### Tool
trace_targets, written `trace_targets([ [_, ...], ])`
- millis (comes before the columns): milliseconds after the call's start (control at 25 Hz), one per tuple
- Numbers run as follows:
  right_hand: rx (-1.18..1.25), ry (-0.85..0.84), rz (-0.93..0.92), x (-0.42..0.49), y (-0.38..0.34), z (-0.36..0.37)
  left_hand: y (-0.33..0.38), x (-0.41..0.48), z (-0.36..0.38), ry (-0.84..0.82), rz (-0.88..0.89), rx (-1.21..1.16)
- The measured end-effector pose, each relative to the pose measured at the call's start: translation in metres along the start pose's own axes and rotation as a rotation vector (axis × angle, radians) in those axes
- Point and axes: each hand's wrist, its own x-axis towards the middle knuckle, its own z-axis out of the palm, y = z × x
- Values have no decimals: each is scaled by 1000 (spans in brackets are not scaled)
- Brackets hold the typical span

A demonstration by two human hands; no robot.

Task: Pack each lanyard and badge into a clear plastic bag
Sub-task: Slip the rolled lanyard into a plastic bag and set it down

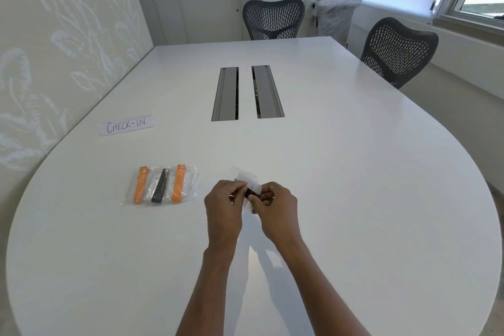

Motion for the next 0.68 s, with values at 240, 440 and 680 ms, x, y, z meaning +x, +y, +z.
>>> trace_targets([
  [240,115,88,7,-5,3,6,4,2,-4,-92,-9,-41],
  [440,-151,192,-176,-13,7,13,9,4,-5,-123,-38,-50],
  [680,-149,64,-240,-10,10,13,11,3,-5,-73,-109,-49],
])
